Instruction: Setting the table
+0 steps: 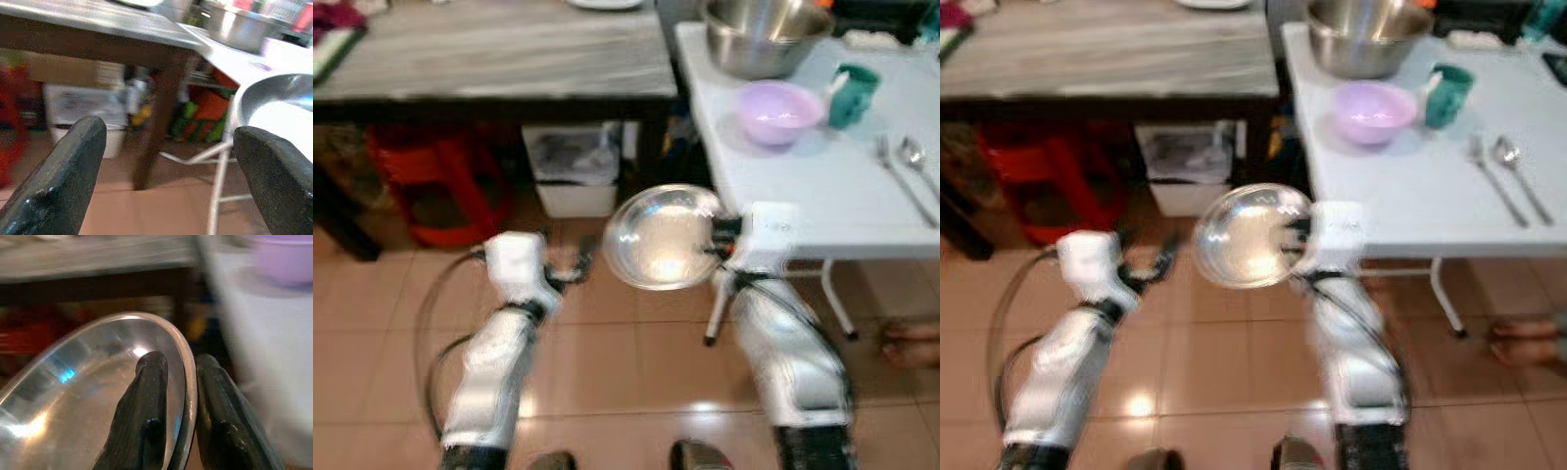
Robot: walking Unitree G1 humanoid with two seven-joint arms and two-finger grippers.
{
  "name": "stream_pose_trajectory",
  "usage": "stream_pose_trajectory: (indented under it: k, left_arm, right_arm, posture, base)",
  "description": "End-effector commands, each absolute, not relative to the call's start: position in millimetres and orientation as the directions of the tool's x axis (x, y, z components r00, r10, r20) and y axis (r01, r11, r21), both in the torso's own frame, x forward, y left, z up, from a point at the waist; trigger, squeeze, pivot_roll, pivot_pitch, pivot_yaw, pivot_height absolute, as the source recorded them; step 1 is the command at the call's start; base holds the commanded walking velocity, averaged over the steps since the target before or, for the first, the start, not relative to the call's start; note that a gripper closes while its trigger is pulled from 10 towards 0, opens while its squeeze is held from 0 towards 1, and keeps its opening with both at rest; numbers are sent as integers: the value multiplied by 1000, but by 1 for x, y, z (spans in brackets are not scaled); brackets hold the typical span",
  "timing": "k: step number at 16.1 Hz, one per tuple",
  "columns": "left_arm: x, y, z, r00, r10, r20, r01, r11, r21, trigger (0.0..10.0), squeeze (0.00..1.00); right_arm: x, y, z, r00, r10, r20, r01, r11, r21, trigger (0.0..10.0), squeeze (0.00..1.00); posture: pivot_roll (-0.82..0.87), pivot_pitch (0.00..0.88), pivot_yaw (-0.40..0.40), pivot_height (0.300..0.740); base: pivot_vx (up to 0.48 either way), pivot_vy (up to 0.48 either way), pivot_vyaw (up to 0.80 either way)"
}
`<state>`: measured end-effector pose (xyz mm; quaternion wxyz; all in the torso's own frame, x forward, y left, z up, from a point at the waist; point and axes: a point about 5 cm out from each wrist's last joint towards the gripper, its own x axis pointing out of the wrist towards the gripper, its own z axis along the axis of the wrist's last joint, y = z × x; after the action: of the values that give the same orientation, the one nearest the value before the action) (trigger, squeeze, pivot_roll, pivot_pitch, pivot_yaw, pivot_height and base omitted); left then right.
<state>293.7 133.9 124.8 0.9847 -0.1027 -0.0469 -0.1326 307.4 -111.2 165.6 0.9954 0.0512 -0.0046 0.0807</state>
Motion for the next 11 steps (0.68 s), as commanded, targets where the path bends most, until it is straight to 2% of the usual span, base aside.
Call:
stream_pose_trajectory:
  k: [1, 8, 9, 11]
  left_arm:
    - [292, 124, 125, 954, -272, 123, 292, 938, -189, 10000, 0]
    - [294, 123, 123, 956, -269, 116, 287, 939, -190, 10000, 0]
    - [294, 123, 122, 959, -261, 108, 278, 941, -194, 10000, 0]
    - [294, 123, 123, 960, -252, 121, 272, 943, -191, 10000, 0]
  right_arm:
    - [308, -121, 167, 991, 131, 31, -133, 987, 94, 10000, 0]
    - [309, -122, 168, 991, 130, 39, -133, 988, 83, 10000, 0]
    - [309, -122, 169, 990, 133, 43, -137, 987, 81, 10000, 0]
    - [309, -122, 169, 990, 135, 45, -138, 987, 79, 10000, 0]
  posture:
    - [-162, 181, 7, 740]
    - [-167, 180, 3, 740]
    - [-168, 180, 2, 740]
    - [-168, 180, 2, 740]
  base:
    - [0, 476, 0]
    - [0, 476, 0]
    - [0, 356, 0]
    - [0, 0, 0]
